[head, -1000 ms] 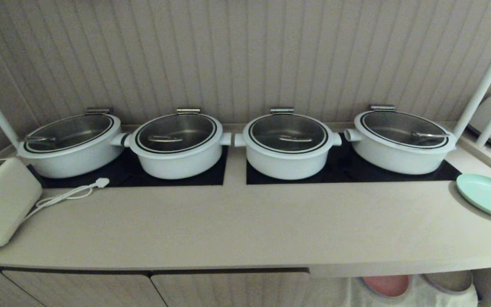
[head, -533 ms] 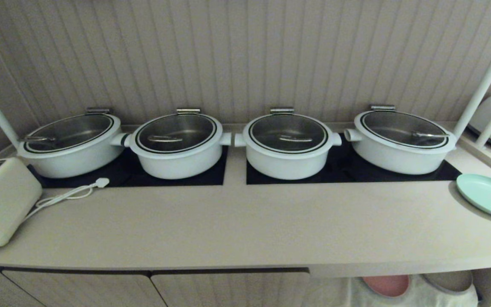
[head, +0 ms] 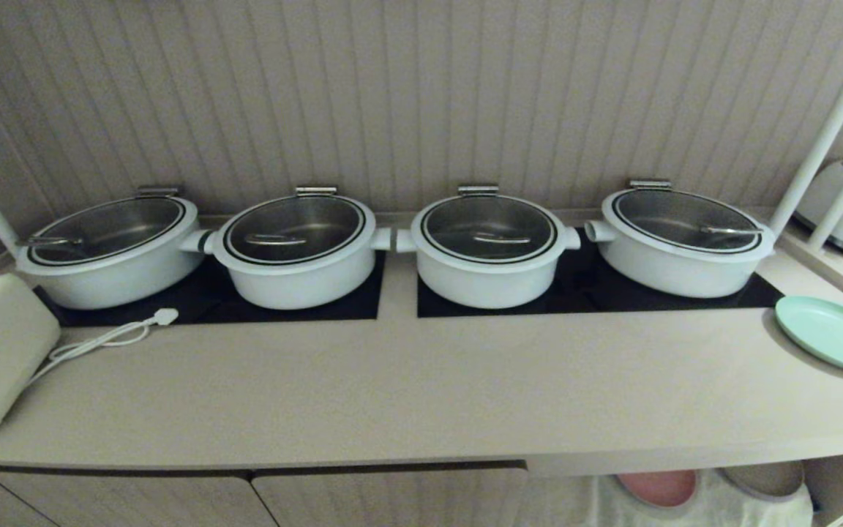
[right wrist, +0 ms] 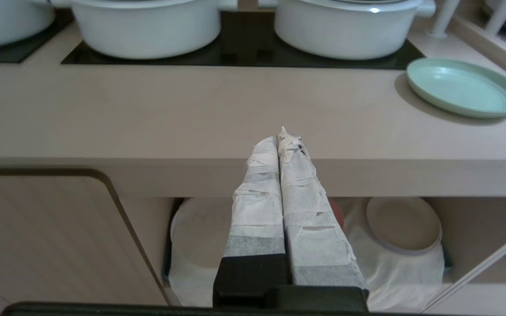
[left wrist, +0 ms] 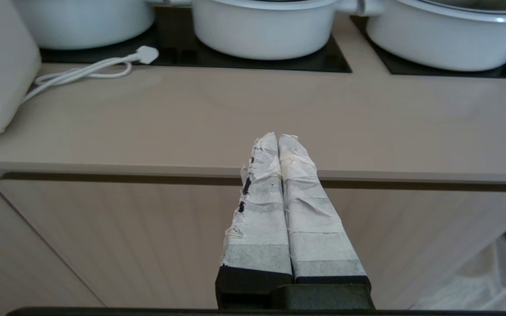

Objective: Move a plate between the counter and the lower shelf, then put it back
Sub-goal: Pick up the plate

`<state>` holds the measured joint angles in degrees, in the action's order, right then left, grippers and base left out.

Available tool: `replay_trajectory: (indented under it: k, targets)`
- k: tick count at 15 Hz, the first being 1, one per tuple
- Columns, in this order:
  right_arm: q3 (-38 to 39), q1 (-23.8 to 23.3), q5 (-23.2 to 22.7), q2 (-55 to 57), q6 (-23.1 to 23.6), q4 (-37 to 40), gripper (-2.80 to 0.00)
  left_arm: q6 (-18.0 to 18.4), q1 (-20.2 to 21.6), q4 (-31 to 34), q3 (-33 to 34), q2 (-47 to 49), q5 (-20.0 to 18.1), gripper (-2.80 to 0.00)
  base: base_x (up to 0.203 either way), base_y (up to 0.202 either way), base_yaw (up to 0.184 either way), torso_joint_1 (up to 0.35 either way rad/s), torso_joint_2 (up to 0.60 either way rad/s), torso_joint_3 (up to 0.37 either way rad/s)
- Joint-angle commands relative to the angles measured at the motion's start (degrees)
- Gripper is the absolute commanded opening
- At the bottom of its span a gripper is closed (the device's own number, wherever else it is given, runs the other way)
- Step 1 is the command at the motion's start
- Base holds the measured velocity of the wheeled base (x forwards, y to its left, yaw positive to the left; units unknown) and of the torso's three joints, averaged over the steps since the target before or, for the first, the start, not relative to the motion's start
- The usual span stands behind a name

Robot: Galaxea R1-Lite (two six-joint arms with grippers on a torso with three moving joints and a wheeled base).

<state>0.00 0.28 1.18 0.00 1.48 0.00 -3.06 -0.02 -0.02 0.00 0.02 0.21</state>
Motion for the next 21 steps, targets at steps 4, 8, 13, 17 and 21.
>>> replay_trajectory:
  k: [4, 8, 13, 17, 21]
  targets:
    - [0.0, 0.07, 0.05, 0.0, 0.02, 0.0, -2.8, -0.02, 0.02, -0.06, 0.0, -0.02, -0.03, -2.8, -0.001, -0.163, 0.001, -0.001, 0.0, 0.001]
    - [0.0, 0.07, 0.05, 0.0, 0.02, 0.0, -2.8, -0.02, 0.02, -0.06, 0.0, -0.02, -0.03, -2.8, 0.0, -0.193, 0.0, 0.002, 0.0, 0.004]
    - [0.0, 0.07, 0.05, 0.0, 0.02, 0.0, -2.8, -0.02, 0.02, -0.06, 0.0, -0.02, -0.03, -2.8, 0.0, -0.195, 0.0, 0.003, 0.0, 0.003]
    - [0.0, 0.07, 0.05, 0.0, 0.02, 0.0, -2.8, -0.02, 0.02, -0.06, 0.0, -0.02, -0.03, -2.8, 0.0, -0.196, 0.0, 0.004, 0.0, 0.002]
    - [0.0, 0.07, 0.05, 0.0, 0.02, 0.0, -2.8, -0.02, 0.02, -0.06, 0.0, -0.02, -0.03, -2.8, 0.0, -0.196, 0.001, 0.003, 0.0, 0.0]
